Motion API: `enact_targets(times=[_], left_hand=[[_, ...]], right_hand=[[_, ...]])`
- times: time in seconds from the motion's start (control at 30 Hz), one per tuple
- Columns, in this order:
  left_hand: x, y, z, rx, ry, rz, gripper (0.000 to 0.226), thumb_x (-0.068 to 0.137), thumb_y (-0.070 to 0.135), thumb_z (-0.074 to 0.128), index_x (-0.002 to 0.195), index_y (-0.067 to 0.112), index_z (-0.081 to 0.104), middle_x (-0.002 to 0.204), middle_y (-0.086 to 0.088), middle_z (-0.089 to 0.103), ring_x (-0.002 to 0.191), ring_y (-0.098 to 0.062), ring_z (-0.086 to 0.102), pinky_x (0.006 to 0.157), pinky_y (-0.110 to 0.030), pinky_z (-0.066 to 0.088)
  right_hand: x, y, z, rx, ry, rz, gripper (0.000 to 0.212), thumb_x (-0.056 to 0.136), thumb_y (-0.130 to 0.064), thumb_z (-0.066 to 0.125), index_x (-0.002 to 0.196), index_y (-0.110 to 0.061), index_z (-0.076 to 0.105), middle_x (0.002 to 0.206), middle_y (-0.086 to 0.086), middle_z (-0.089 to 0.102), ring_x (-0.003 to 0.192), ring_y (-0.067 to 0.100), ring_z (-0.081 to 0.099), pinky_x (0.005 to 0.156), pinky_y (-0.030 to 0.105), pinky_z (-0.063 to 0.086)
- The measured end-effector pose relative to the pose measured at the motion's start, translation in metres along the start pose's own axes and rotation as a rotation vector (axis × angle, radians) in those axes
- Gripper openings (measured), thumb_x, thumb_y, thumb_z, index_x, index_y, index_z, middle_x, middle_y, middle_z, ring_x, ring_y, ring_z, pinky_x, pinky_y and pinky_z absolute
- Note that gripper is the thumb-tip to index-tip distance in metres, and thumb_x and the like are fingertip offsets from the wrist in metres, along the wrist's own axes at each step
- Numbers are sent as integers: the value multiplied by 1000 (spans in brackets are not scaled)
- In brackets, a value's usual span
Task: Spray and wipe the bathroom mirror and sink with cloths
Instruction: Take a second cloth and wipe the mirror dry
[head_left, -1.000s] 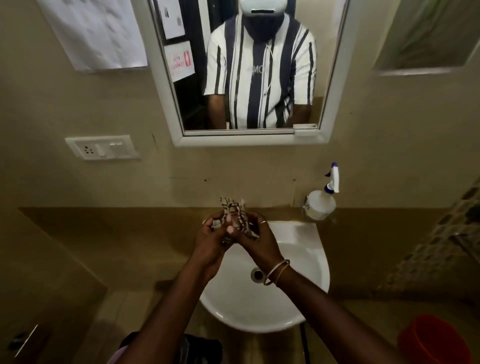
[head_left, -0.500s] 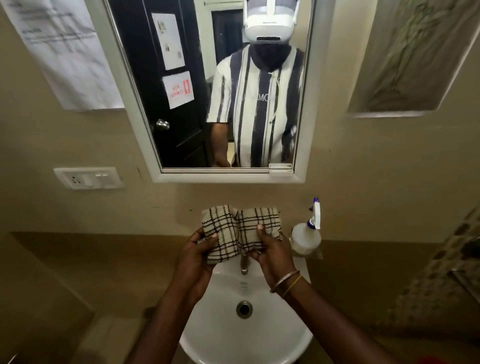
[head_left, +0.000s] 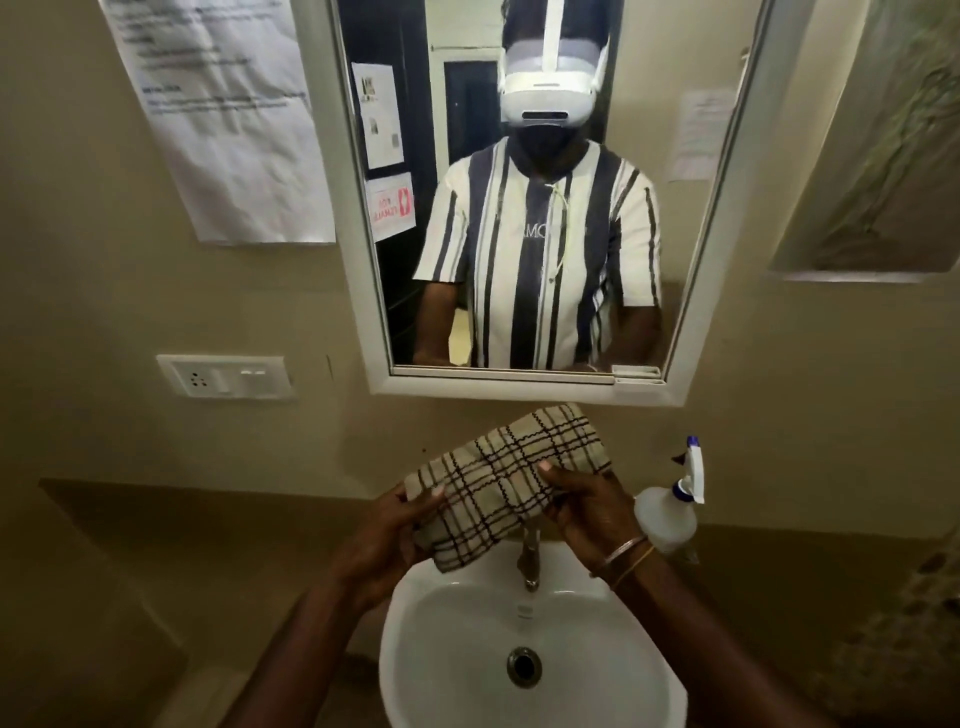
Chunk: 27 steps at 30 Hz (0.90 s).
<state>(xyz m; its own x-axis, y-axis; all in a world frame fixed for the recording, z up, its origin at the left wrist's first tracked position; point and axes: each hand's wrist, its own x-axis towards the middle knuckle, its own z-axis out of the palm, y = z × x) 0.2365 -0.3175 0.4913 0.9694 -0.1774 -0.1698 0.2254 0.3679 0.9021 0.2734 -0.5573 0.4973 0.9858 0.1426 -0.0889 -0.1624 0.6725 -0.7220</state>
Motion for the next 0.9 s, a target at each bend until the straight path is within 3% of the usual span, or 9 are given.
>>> enact_targets(times=[0.13,0.3,0.5,0.63,0.73,0.9], left_hand=[[8,12,-24,243,-15,-39,56,85,47,73,122,6,68,123,-22,70,115,-39,65,96,-47,57],[22,25,-25,388,-106,42,45,89,34,67,112,-5,69,112,-21,74,104,-34,70,91,-42,58],[36,30,-1,565,-159,53,39,88,38,75,105,4,71,105,-6,78,99,-22,74,79,-32,59],[42,27,18,346,-153,27,27,94,23,71,101,-3,64,101,-16,76,93,-31,73,80,-39,59],[43,25,31,147,-186,19,19,95,17,67,107,2,63,102,-19,72,94,-32,68,81,-41,57],[44,13,45,-242,-231,-83,28,96,18,64,122,9,62,116,-20,66,105,-31,65,95,-46,51]], right_hand=[[4,12,16,-70,19,27,56,75,8,69,130,0,61,129,25,67,114,38,69,82,46,64],[14,23,25,-173,12,30,51,83,8,68,133,3,60,130,26,66,122,42,64,97,53,57],[21,23,21,-223,44,72,47,85,4,66,131,5,61,129,28,66,122,44,64,105,57,51],[26,16,3,-80,72,123,42,98,-18,59,135,2,61,136,25,63,127,39,61,114,56,42],[20,13,-8,-150,192,109,42,96,-35,61,124,-5,69,126,19,68,110,32,67,99,48,53],[3,27,-28,-271,309,160,74,82,-63,72,140,-19,59,142,16,59,129,36,56,112,56,43]])
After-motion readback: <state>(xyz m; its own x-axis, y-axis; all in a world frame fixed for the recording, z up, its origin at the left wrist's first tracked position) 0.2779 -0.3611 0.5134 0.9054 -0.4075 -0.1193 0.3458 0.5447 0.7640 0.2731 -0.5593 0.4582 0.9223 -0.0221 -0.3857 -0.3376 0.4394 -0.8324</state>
